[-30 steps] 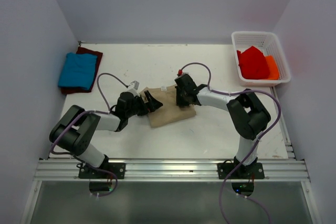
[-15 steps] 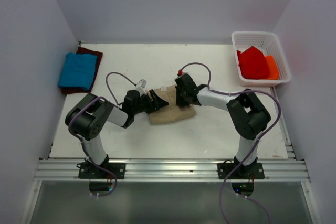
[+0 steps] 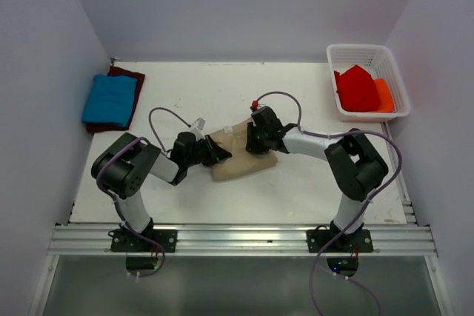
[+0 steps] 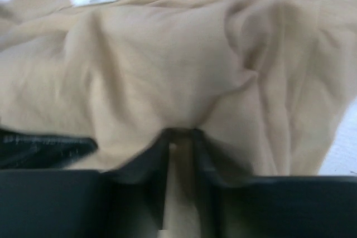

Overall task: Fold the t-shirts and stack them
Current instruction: Fold the tshirt, then neatly place the folded tshirt to the corner

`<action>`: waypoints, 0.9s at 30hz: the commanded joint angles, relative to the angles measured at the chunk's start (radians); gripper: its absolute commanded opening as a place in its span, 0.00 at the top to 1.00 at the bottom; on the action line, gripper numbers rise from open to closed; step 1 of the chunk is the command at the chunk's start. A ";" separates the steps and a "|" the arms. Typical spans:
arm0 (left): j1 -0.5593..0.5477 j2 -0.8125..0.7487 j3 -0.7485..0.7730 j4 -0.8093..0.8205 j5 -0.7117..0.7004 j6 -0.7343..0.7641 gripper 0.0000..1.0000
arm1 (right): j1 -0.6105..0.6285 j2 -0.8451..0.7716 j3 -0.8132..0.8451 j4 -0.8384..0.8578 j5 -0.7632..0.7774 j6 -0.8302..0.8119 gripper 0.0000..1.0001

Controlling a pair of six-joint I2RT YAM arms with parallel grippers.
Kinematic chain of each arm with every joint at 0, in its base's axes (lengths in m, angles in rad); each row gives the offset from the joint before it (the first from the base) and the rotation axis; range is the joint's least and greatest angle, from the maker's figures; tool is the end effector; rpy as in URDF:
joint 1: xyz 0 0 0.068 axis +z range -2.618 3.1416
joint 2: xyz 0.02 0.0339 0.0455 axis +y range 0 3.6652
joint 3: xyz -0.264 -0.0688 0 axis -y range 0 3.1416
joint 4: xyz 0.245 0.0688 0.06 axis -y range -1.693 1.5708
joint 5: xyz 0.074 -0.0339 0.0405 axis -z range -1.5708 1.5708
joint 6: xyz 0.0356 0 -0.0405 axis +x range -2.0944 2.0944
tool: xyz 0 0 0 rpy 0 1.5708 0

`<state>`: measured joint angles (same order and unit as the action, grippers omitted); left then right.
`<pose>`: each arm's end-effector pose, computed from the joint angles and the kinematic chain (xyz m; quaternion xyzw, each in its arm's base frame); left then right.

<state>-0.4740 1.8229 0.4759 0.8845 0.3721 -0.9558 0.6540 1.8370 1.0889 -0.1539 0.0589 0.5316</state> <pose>0.2562 -0.1460 0.0958 -0.1048 0.8348 -0.4578 0.2874 0.3011 0.2282 0.1596 -0.0481 0.9430 0.1602 0.2876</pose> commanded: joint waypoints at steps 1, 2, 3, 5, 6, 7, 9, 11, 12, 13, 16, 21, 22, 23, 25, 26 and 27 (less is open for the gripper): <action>0.005 -0.094 -0.040 -0.142 -0.041 0.072 1.00 | 0.004 -0.122 -0.093 0.071 -0.161 -0.048 0.65; 0.006 -0.165 -0.040 -0.165 -0.067 0.098 1.00 | 0.004 -0.163 -0.107 0.086 -0.178 -0.051 0.56; 0.008 -0.206 -0.034 -0.191 -0.082 0.112 1.00 | 0.006 -0.201 -0.131 0.099 -0.188 -0.050 0.53; 0.009 -0.331 -0.030 -0.269 -0.129 0.149 1.00 | 0.004 -0.318 -0.144 0.082 -0.180 -0.062 0.44; 0.012 -0.374 -0.020 -0.292 -0.145 0.158 1.00 | 0.004 -0.355 -0.146 0.042 -0.162 -0.067 0.44; 0.014 -0.449 -0.014 -0.333 -0.159 0.167 1.00 | 0.006 -0.414 -0.147 0.022 -0.150 -0.071 0.43; 0.026 -0.514 0.013 -0.376 -0.197 0.189 1.00 | 0.006 -0.476 -0.167 -0.022 -0.140 -0.084 0.42; 0.060 -0.580 0.041 -0.441 -0.229 0.218 1.00 | 0.006 -0.554 -0.193 -0.048 -0.114 -0.090 0.42; 0.087 -0.597 0.079 -0.462 -0.243 0.230 1.00 | 0.004 -0.576 -0.204 -0.071 -0.104 -0.091 0.42; 0.103 -0.611 0.098 -0.505 -0.254 0.242 1.00 | 0.006 -0.600 -0.214 -0.081 -0.091 -0.091 0.42; 0.206 -0.605 0.177 -0.547 -0.233 0.273 1.00 | 0.004 -0.665 -0.253 -0.116 -0.077 -0.094 0.41; 0.417 -0.531 0.355 -0.605 -0.171 0.304 1.00 | 0.006 -0.699 -0.308 -0.165 -0.067 -0.105 0.41; 0.448 -0.522 0.365 -0.575 -0.162 0.290 1.00 | 0.004 -0.700 -0.316 -0.167 -0.070 -0.104 0.41; 0.472 -0.514 0.374 -0.559 -0.168 0.276 1.00 | 0.004 -0.700 -0.329 -0.164 -0.076 -0.101 0.41; 0.558 -0.476 0.446 -0.570 -0.165 0.275 1.00 | 0.004 -0.694 -0.336 -0.170 -0.093 -0.099 0.41; 0.581 -0.461 0.478 -0.573 -0.156 0.285 1.00 | 0.006 -0.690 -0.340 -0.170 -0.093 -0.101 0.41; 0.618 -0.446 0.548 -0.582 -0.153 0.292 1.00 | 0.006 -0.684 -0.342 -0.176 -0.097 -0.101 0.41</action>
<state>0.0746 1.3518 0.8764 0.2630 0.1947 -0.6903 0.6601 1.1542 0.7490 -0.3161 -0.0368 0.4484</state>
